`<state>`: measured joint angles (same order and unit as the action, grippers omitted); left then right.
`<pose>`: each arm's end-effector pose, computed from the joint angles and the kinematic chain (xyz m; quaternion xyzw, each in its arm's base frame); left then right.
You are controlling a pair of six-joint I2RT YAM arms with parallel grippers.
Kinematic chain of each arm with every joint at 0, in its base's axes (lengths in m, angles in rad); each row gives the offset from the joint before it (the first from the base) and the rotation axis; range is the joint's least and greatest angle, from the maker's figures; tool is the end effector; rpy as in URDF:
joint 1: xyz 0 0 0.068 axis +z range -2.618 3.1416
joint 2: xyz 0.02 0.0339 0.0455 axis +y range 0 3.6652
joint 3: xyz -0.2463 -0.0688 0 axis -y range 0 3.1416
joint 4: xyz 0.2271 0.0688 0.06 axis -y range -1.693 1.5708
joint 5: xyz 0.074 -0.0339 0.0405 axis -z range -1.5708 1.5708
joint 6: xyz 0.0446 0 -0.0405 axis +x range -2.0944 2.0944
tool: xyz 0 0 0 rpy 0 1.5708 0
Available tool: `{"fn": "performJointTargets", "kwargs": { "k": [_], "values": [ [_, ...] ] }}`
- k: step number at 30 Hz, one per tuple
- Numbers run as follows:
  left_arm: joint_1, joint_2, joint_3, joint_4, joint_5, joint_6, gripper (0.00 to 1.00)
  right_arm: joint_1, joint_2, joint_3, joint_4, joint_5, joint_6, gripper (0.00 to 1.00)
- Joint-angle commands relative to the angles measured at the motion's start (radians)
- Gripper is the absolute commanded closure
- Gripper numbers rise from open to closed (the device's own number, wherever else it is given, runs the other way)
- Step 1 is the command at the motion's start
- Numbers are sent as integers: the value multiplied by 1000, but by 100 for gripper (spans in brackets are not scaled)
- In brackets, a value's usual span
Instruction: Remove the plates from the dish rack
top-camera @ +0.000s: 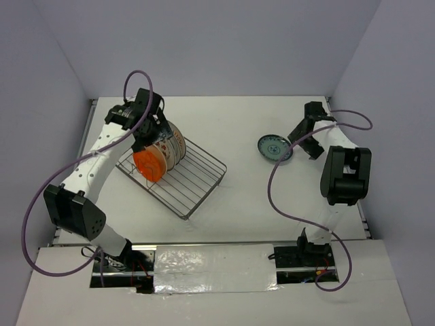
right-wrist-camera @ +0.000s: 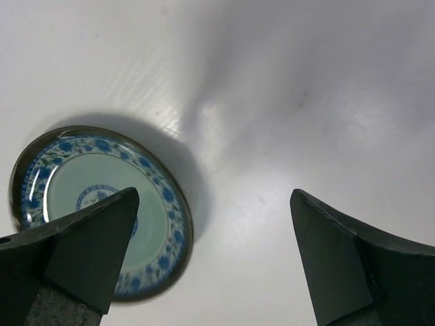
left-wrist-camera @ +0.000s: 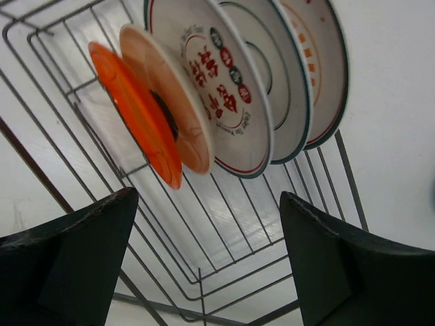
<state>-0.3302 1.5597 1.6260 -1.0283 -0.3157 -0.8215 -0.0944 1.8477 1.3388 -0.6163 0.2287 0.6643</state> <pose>0.2944 -0.0863 0.3392 -0.2748 0.9024 -0.0354 0.3299 0.3629 -0.0445 0.1862 0.3822 0.8907 -0.0451 0.2419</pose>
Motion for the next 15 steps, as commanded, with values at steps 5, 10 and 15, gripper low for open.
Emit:
{"fn": "performJointTargets", "kwargs": {
  "k": [5, 10, 15],
  "values": [
    [3, -92, -100, -38, -150, -287, 19, 80, -362, -81, -145, 52, 14, 0],
    [8, -84, -172, 51, -194, -272, 38, 191, -435, -104, -137, -14, -48, 0],
    [14, -69, -247, 191, -177, -222, 37, 284, -469, -115, -134, -64, -69, 1]
  ]
}}
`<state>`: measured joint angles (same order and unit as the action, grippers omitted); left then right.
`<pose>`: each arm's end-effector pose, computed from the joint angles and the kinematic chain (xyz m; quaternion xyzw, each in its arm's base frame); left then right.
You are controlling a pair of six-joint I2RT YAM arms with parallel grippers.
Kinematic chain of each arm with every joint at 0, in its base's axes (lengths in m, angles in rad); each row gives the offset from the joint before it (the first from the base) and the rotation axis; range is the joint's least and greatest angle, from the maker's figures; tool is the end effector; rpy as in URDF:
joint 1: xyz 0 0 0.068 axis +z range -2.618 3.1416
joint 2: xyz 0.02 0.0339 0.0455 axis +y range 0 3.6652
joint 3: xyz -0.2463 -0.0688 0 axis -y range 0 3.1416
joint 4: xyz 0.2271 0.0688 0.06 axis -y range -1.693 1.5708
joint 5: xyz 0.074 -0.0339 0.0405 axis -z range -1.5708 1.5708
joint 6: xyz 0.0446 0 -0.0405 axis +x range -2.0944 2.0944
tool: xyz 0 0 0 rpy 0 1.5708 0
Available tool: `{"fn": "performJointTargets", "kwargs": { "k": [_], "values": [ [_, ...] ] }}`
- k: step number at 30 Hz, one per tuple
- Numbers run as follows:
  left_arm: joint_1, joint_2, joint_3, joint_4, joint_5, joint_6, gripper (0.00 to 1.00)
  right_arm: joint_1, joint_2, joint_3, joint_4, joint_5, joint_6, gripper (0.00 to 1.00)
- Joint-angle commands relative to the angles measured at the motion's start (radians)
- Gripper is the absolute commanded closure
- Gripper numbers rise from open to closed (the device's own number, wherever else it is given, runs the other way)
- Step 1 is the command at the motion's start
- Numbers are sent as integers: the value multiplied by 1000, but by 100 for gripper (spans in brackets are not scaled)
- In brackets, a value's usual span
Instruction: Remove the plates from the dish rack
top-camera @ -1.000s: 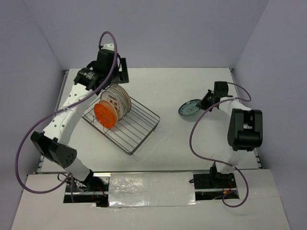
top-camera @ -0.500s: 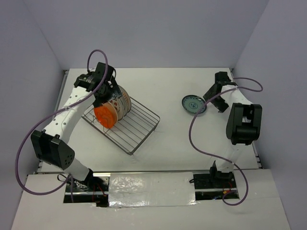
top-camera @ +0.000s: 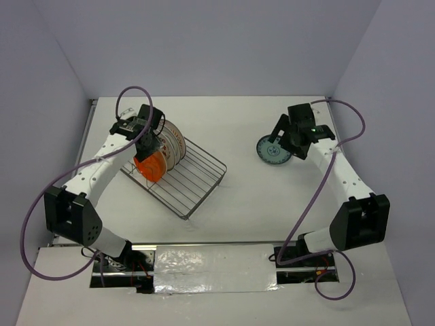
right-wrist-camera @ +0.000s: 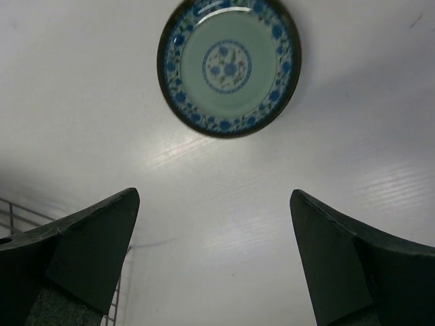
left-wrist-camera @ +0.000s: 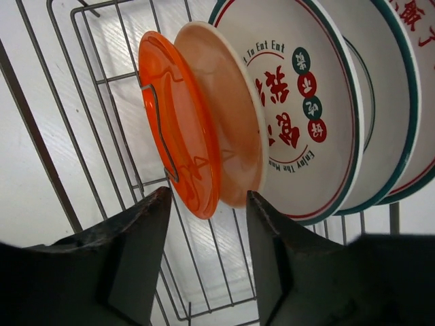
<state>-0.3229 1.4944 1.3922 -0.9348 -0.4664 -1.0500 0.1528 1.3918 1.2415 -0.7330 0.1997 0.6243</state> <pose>0.2825 -0.0734 0.2976 -0.3907 0.8555 0.0098 0.3398 0.2824 0.0345 0.2902 0.2515 0.9030 0.0402 0.3459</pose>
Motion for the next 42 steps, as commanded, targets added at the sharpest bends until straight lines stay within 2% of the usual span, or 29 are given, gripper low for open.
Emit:
{"fn": "performJointTargets", "kwargs": {
  "k": [1, 4, 7, 13, 14, 15, 17, 20, 23, 29, 31, 32, 34, 36, 38, 39, 40, 42],
  "values": [
    [8, 1, -13, 90, -40, -4, 41, 42, -14, -17, -19, -40, -32, 1],
    [10, 0, -42, 91, -41, -30, 47, 54, -14, -8, -31, -43, -35, 1],
    [15, -10, -94, 131, -38, -36, 58, 59, -16, 12, -40, -45, -41, 2],
    [39, 9, -153, 162, -8, -36, 62, 67, -28, 56, -65, -28, -63, 2],
    [39, 4, -162, 172, -5, -33, 66, 65, -28, 64, -72, -25, -64, 2],
    [39, 3, -160, 168, -5, -28, 76, 67, -30, 70, -75, -22, -67, 2],
    [39, -8, -141, 157, -9, -25, 83, 65, -37, 85, -82, -17, -71, 2],
    [39, -42, -110, 152, -12, -5, 87, 68, -46, 99, -88, -11, -71, 2],
    [39, -69, -62, 137, -12, 22, 98, 67, -51, 111, -92, -20, -66, 2],
    [36, -105, 102, 56, 0, 122, 100, 70, -50, 177, -120, -55, -64, 2],
    [25, -115, 140, 83, 52, 223, 100, 68, -45, 225, -129, -89, -63, 2],
    [13, -128, 145, 150, 73, 276, 100, 68, -42, 245, -138, -109, -63, 2],
    [-51, -128, 159, 215, 139, 453, 100, 68, -27, 314, -140, -189, -54, 2],
    [-123, -115, 182, 252, 117, 629, 100, 68, -14, 399, -143, -252, -35, 1],
    [-258, -89, 215, 258, 74, 750, 100, 68, 12, 461, -144, -350, -17, 0],
    [-307, -82, 225, 264, 66, 871, 100, 68, 22, 527, -146, -379, 1, 0],
    [-403, -63, 235, 266, 52, 924, 100, 68, 48, 559, -149, -441, 8, 0],
    [-499, -43, 241, 272, 8, 1087, 100, 68, 78, 658, -164, -482, 21, 0]
  ]
}}
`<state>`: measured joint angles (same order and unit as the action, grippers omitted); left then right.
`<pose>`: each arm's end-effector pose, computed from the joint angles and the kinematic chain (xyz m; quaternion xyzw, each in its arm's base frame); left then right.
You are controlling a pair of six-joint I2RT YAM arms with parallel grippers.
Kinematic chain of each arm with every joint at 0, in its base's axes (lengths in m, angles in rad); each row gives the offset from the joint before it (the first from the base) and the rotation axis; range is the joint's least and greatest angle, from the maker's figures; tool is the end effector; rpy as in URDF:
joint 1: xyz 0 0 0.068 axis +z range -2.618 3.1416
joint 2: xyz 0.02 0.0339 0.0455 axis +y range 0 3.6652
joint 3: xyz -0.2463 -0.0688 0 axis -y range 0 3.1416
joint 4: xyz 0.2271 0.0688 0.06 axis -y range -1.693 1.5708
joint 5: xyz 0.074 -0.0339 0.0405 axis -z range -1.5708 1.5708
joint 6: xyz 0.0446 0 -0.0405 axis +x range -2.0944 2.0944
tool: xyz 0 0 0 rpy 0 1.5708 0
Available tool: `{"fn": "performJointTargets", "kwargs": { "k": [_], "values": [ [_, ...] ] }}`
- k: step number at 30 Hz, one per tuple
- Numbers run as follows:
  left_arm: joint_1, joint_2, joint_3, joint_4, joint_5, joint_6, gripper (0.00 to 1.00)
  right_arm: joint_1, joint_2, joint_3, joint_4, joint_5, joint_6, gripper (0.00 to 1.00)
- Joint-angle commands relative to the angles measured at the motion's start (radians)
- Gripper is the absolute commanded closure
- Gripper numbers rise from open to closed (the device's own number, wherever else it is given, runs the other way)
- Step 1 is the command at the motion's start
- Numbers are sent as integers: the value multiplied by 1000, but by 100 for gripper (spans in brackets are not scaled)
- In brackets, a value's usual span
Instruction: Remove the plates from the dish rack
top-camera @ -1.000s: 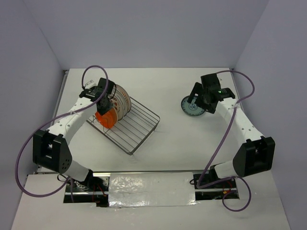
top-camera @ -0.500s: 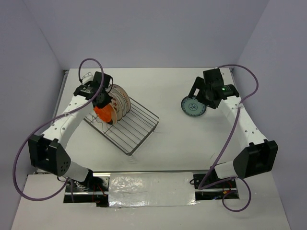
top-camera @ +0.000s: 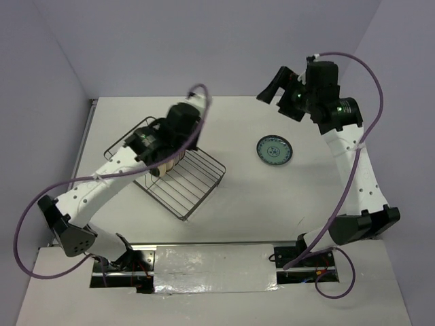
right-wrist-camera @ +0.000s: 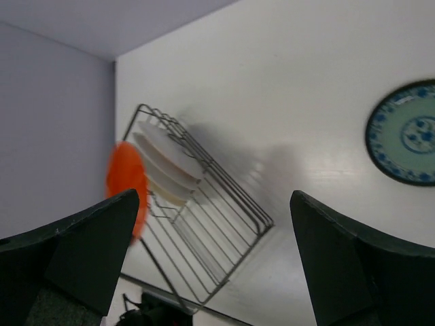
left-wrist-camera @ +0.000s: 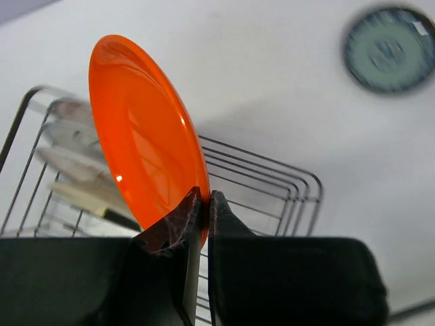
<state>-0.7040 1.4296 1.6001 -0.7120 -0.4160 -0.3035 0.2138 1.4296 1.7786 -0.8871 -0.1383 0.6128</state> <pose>0.2383 -0.1787 0.3958 0.0698 0.8549 -0.0751 0.5086 0.2720 0.0654 0.4308 0.1385 0.8571 0.2528 0.4269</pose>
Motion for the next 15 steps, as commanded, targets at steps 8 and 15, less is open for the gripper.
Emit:
{"fn": "performJointTargets", "kwargs": {
  "k": [8, 15],
  "values": [
    [-434, 106, 21, 126, -138, 573, 100, 28, 155, 181, -127, -248, -13, 4],
    [-491, 115, 4, 233, -167, 695, 100, 91, 71, -164, -50, -294, -25, 12]
  ]
}}
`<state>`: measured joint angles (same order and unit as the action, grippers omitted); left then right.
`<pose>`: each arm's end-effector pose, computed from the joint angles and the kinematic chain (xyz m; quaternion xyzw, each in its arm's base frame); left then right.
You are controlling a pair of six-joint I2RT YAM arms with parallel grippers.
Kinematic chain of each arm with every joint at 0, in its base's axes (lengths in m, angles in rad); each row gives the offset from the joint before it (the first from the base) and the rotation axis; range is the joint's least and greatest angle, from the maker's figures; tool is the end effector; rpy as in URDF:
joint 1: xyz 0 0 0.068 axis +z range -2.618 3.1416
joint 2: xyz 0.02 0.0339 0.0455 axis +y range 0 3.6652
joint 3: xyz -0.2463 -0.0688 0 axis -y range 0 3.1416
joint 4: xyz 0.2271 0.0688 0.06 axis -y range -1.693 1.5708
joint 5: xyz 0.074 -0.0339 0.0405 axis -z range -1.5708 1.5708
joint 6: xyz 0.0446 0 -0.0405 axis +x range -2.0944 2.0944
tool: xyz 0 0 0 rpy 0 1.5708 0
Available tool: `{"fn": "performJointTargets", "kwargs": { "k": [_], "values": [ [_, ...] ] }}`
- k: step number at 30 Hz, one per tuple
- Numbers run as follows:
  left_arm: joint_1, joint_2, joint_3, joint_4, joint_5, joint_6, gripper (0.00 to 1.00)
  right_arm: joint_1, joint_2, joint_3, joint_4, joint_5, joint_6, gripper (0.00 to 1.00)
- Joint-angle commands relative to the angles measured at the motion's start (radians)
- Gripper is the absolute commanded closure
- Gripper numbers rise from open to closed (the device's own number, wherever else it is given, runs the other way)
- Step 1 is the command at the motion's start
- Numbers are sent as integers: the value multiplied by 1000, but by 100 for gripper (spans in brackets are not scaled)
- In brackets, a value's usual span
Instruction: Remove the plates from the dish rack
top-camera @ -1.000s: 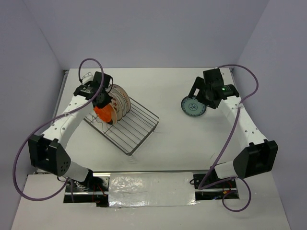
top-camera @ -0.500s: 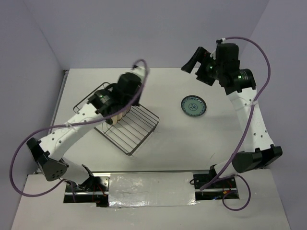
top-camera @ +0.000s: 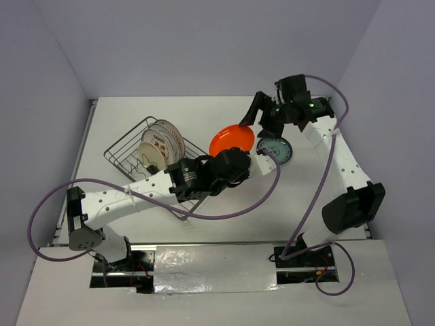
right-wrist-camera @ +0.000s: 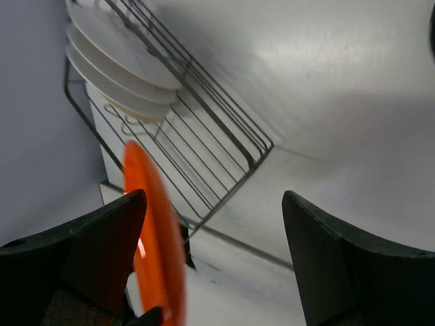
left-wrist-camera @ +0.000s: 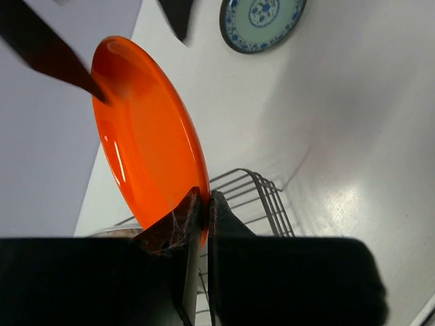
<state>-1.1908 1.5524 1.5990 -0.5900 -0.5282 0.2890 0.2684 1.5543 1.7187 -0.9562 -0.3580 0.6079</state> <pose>0.1454 -0.3035 0.3721 0.4721 0.7074 -0.0021 0.5260 0.2962 0.0977 0.3737 0.0871 0.9087 0.3077 0.2685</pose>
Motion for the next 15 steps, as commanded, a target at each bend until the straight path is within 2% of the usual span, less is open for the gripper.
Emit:
{"fn": "performJointTargets", "kwargs": {
  "k": [1, 3, 5, 6, 8, 9, 10, 12, 13, 15],
  "values": [
    [-4, -5, 6, 117, -55, 120, 100, 48, -65, -143, 42, -109, -20, 13],
    [-4, -2, -5, 140, -52, 134, 100, 74, -98, -200, 82, -180, -11, 24],
    [-6, 1, -17, 168, -59, 153, 100, 75, -134, -278, 123, -200, 19, 42],
    [-6, 5, -20, 173, -64, 160, 100, 72, -176, -303, 167, -200, 35, 59],
    [-4, 12, -30, 180, -73, 164, 100, 68, -201, -326, 189, -191, 67, 83],
    [-4, 12, -34, 185, -69, 159, 93, 60, -209, -315, 191, -176, 73, 100],
    [-3, 12, -45, 196, -66, 150, 80, 57, -208, -306, 191, -164, 84, 100],
    [2, 9, -53, 205, -91, 119, 42, 23, -204, -283, 189, -106, 90, 100],
    [5, 6, -56, 206, -99, 80, 1, 2, -201, -278, 194, -81, 82, 100],
    [25, -6, -50, 176, -76, -6, 0, -96, -186, -286, 207, 17, 60, 100]
  ]
}}
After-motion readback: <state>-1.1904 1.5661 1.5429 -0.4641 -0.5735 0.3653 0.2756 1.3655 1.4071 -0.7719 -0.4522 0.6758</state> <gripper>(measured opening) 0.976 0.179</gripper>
